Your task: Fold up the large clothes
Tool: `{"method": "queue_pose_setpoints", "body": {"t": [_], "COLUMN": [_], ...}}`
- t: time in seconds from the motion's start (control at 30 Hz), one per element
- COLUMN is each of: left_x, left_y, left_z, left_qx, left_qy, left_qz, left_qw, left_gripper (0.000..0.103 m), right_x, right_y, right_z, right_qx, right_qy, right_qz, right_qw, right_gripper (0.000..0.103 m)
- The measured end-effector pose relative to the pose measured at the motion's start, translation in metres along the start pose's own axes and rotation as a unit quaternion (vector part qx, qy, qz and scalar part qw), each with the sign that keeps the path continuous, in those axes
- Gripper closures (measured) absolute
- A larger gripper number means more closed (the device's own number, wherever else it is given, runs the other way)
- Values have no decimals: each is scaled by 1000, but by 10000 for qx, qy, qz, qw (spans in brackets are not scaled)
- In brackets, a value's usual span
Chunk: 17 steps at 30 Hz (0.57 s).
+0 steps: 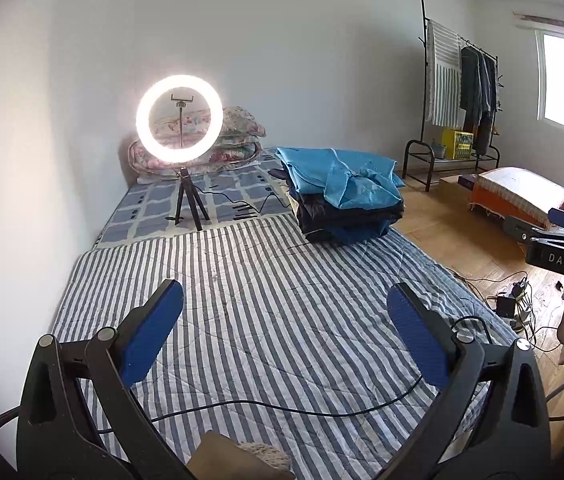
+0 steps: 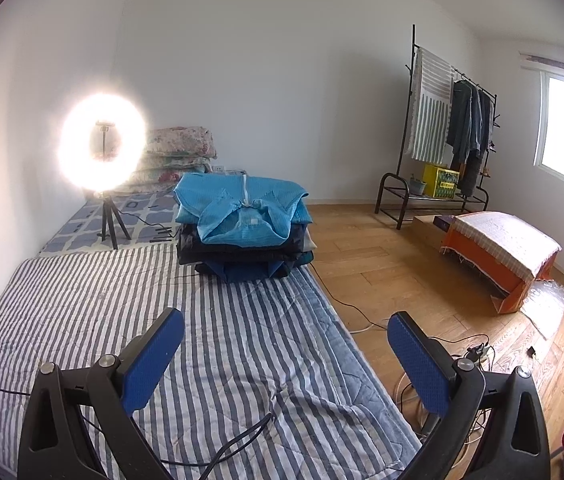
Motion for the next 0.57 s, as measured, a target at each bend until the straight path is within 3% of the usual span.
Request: {"method": "queue_pose_setpoints", "body": {"t": [0.57], "left_x": [2], "left_y": [7], "left_z": [-6], "left_qx": [-49], "left_qy": [-87], "left_qz": [-165], "left_qw": [9998], "left_gripper": [0], "right_x": [3], "right_y": [2], "right_z": [4], "right_qx": [-4], "right_qy": [52], "right_qz": [7], "right_qw": [10000], "right_gripper": [0]}}
Point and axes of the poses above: each gripper's, at about its wrist camera, not at the fingertips, and y roughly against the way its jaws point, z to its left, x to its underside, the point moved 2 cm from there along -y, roughly the way its jaws point, and after that the axes turned 1 degree about -x, right-handed, at the moved point
